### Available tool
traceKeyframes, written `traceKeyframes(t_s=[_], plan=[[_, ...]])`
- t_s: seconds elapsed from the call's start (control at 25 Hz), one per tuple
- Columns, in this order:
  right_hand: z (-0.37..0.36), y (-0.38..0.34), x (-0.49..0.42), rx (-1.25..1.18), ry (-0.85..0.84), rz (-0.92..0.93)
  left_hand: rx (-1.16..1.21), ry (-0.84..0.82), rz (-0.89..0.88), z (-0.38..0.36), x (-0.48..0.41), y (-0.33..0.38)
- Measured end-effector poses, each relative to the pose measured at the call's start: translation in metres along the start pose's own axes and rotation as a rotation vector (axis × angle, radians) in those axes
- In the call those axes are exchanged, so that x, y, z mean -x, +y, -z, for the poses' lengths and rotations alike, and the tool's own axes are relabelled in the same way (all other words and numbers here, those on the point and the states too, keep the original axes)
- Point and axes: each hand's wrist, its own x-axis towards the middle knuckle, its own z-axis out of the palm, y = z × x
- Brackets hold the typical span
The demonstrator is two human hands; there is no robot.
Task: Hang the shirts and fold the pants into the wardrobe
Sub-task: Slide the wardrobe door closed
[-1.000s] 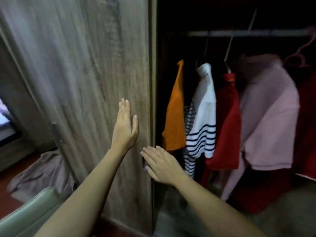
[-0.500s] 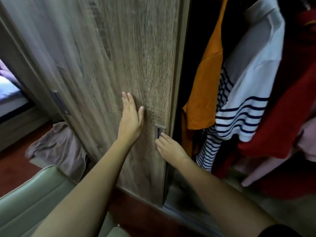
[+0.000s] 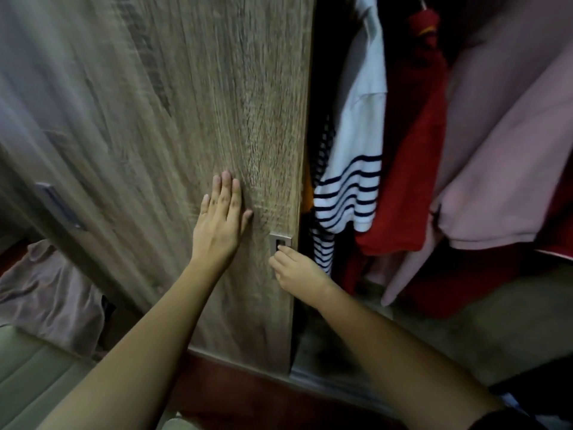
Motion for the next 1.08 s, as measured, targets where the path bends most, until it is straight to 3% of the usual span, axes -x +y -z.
traceKeyframes(t_s=[0.2, 0.72, 1.08], plan=[[-0.011, 0.016, 0.085, 0.02, -0.015, -0.046, -0.035, 0.189, -0.279, -0.018, 0.0, 0.061], [-0.018, 0.049, 0.274, 0.017, -0.332, -0.221, 0.151, 0.29, -0.522, -0.041, -0.003, 0.239], [-0.01, 0.062, 0.361, 0.027, -0.486, -0.3, 0.145, 0.313, -0.57, -0.048, -0.002, 0.334]])
